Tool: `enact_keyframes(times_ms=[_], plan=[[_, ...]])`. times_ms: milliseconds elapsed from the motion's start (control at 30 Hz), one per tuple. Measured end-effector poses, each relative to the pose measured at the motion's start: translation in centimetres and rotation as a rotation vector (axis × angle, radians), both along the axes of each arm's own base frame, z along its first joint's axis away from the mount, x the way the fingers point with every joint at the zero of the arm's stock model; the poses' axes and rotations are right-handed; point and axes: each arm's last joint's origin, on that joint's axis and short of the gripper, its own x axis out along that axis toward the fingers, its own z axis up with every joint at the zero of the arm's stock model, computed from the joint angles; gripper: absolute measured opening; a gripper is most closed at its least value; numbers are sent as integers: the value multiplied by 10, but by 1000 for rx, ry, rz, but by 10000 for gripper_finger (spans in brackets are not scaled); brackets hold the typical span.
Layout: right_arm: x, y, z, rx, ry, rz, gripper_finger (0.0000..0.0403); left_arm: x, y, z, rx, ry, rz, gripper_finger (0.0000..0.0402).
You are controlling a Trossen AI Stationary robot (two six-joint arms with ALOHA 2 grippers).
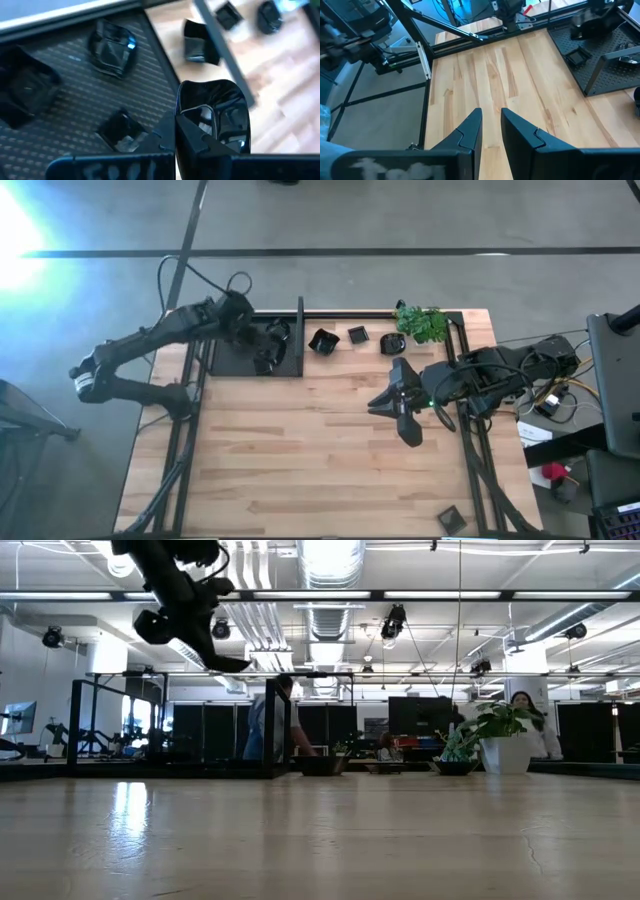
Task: Pick & Place Mini shaped plates
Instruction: Stack the black leaf shaped plate on top of the black leaf shaped plates on the shelf
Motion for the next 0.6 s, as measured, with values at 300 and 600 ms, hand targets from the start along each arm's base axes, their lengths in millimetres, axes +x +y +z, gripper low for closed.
enact_keyframes(times_ms=[300, 600], plan=[[0, 0, 0, 0, 0, 0, 68, 8, 50, -28, 39, 125, -17, 0], [0, 0, 0, 0, 0, 0, 68, 20, 104, -55, 80, 274, -133, 0]])
